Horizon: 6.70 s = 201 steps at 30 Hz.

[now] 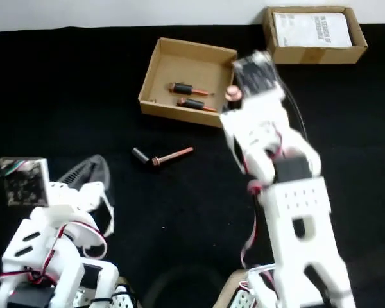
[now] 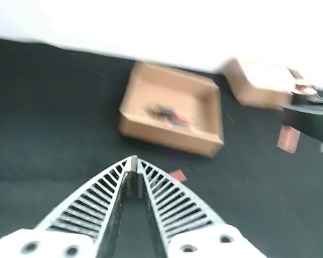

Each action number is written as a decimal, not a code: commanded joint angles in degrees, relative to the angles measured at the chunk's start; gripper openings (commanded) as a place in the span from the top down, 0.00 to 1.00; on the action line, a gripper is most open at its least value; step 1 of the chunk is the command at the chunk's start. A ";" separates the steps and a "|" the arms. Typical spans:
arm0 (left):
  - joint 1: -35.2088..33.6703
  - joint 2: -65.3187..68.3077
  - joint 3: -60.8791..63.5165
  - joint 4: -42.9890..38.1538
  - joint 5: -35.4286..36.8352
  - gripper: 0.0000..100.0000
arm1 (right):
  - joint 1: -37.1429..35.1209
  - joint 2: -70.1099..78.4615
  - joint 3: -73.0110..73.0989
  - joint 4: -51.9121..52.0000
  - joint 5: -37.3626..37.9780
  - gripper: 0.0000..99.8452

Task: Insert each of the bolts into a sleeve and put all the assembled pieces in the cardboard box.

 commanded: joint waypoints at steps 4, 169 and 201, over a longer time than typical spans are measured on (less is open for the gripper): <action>-17.36 -12.09 19.12 -18.37 0.09 0.99 | 0.40 21.49 -21.93 0.48 23.56 0.99; -5.93 -10.59 44.44 -14.59 6.68 0.99 | -7.52 -8.75 -14.02 52.35 -14.07 0.99; 10.07 31.87 16.31 -19.16 4.22 0.99 | 55.69 -64.04 65.19 9.01 -0.35 0.99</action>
